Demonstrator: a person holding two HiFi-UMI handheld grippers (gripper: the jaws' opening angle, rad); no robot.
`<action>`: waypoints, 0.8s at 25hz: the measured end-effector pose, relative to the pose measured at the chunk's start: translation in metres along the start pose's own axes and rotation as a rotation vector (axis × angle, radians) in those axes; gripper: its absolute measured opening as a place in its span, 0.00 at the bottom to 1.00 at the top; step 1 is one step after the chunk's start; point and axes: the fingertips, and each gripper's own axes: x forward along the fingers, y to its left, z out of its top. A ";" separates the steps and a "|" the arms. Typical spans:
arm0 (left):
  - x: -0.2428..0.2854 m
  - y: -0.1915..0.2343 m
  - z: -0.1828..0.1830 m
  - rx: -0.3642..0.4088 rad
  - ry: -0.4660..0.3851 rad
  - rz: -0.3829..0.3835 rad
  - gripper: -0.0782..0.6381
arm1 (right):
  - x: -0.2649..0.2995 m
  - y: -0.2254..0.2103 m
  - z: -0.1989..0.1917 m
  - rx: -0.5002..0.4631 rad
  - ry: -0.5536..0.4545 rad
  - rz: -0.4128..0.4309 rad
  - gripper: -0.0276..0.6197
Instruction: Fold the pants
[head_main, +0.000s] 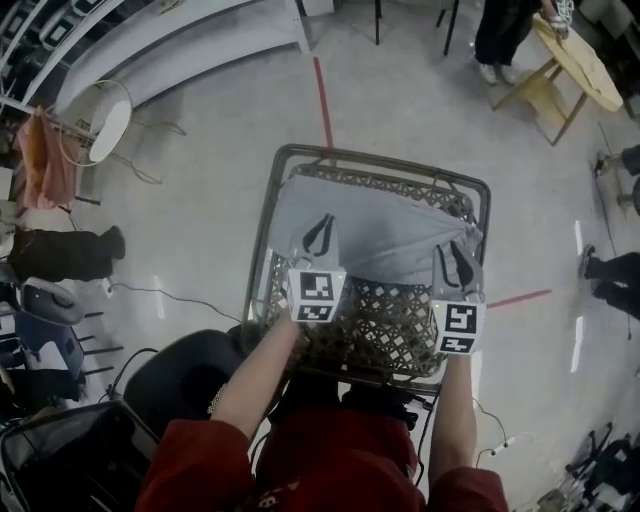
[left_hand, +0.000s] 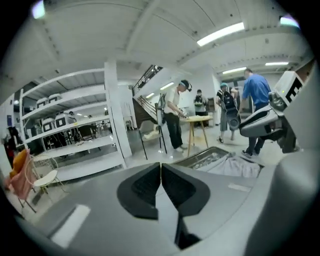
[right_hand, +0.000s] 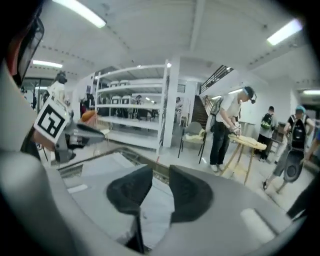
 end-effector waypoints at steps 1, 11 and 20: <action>-0.012 -0.012 0.010 -0.019 -0.046 0.010 0.13 | -0.012 0.005 0.012 0.028 -0.050 -0.004 0.19; -0.121 -0.087 0.087 -0.114 -0.327 0.049 0.12 | -0.110 0.047 0.071 0.109 -0.299 0.047 0.05; -0.199 -0.105 0.131 -0.126 -0.473 0.064 0.12 | -0.183 0.059 0.098 0.078 -0.382 0.041 0.05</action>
